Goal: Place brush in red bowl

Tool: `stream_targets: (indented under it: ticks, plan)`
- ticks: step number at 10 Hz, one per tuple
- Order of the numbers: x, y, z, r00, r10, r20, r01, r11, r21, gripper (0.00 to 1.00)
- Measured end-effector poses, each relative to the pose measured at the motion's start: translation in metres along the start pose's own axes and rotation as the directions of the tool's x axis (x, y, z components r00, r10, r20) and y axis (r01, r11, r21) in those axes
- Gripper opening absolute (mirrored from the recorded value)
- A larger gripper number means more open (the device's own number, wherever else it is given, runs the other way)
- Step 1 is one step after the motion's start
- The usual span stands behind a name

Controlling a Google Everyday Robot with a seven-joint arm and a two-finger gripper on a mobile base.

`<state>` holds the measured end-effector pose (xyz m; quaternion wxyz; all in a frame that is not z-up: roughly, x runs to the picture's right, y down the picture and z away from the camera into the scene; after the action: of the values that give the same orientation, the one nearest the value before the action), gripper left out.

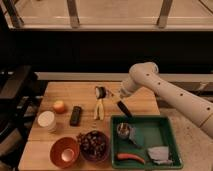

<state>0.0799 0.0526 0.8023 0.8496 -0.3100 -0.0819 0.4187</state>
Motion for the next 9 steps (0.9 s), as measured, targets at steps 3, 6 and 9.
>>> stream_targets:
  ticks: [3,6,9]
  plan:
    - [-0.003,0.006,0.0,0.998,-0.058,-0.013,0.058,0.998,-0.007,0.0]
    - [-0.023,0.046,0.01,0.976,-0.215,-0.02,0.215,0.976,-0.024,0.0]
    - [-0.042,0.104,0.018,0.921,-0.389,-0.022,0.387,0.921,-0.049,0.0]
